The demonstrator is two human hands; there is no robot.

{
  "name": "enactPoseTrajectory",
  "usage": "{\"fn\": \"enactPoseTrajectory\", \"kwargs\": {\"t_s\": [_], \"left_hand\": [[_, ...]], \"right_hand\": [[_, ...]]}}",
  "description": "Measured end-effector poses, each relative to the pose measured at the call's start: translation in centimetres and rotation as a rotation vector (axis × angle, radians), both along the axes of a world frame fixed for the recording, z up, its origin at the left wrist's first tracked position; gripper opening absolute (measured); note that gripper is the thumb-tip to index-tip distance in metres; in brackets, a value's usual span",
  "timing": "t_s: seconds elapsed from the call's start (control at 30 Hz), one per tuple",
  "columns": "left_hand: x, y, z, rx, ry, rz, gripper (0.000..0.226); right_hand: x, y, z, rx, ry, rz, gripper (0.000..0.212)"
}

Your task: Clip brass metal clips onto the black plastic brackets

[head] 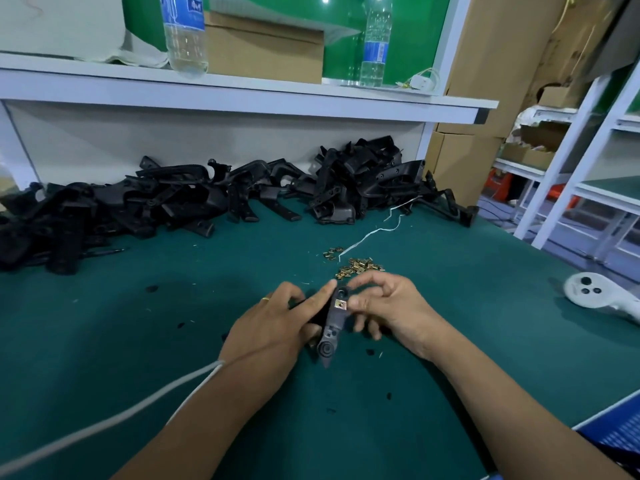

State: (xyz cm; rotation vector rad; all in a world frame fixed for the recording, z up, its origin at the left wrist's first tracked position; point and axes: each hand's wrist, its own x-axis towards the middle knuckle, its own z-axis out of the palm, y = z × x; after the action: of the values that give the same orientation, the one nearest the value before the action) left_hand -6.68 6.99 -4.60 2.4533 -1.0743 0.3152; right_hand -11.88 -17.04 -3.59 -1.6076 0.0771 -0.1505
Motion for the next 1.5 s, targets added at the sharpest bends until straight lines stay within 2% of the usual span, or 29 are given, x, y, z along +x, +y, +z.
{"fn": "enactPoseTrajectory", "kwargs": {"t_s": [0.03,0.1,0.13,0.2,0.27,0.33,0.43,0.6,0.67,0.8,0.9,1.1,1.33,1.5], "left_hand": [[0.3,0.1,-0.1,-0.008,0.016,0.053,0.059],[0.7,0.4,0.0,-0.036,0.063,0.156,0.057],[0.8,0.5,0.0,-0.049,0.083,0.189,0.056],[0.6,0.6,0.1,-0.059,0.102,0.215,0.055],[0.8,0.5,0.3,-0.055,0.115,0.225,0.055],[0.9,0.4,0.3,-0.055,0.138,0.232,0.055],[1.0,0.6,0.4,-0.079,0.164,0.228,0.054],[1.2,0.4,0.2,-0.072,0.148,0.219,0.054],[1.3,0.4,-0.1,-0.064,0.137,0.218,0.055],[1.3,0.1,-0.4,-0.064,0.106,0.215,0.057],[1.1,0.1,-0.4,-0.093,0.074,0.187,0.057],[1.0,0.3,-0.3,-0.178,0.063,0.183,0.056],[1.2,0.6,-0.4,-0.191,0.082,0.133,0.055],[1.4,1.0,-0.1,-0.182,-0.008,0.095,0.058]], "right_hand": [[0.6,-1.3,-0.1,-0.227,-0.039,-0.18,0.015],[1.6,-4.1,-0.1,-0.642,-0.057,-0.53,0.011],[2.1,-5.3,0.0,-0.761,-0.033,-0.589,0.011],[2.8,-6.5,-0.2,-0.891,0.037,-0.547,0.015],[3.2,-6.3,-0.6,-0.99,0.057,-0.518,0.01],[3.1,-5.8,-0.9,-1.011,0.045,-0.528,0.004],[2.1,-4.7,-1.0,-0.884,-0.022,-0.517,0.012],[-1.0,0.9,-0.9,-0.218,-0.172,-0.467,0.016],[-2.2,3.5,-1.1,-0.023,-0.152,-0.43,0.009],[-3.6,7.4,-1.2,0.309,-0.12,-0.298,0.014],[-3.9,8.8,-1.2,0.341,-0.114,-0.202,0.011],[-3.9,8.8,-0.5,0.423,-0.066,-0.173,0.013],[-4.0,9.0,-0.7,0.313,-0.084,-0.182,0.012],[-4.2,9.0,-0.9,0.255,-0.094,-0.206,0.009]]}}
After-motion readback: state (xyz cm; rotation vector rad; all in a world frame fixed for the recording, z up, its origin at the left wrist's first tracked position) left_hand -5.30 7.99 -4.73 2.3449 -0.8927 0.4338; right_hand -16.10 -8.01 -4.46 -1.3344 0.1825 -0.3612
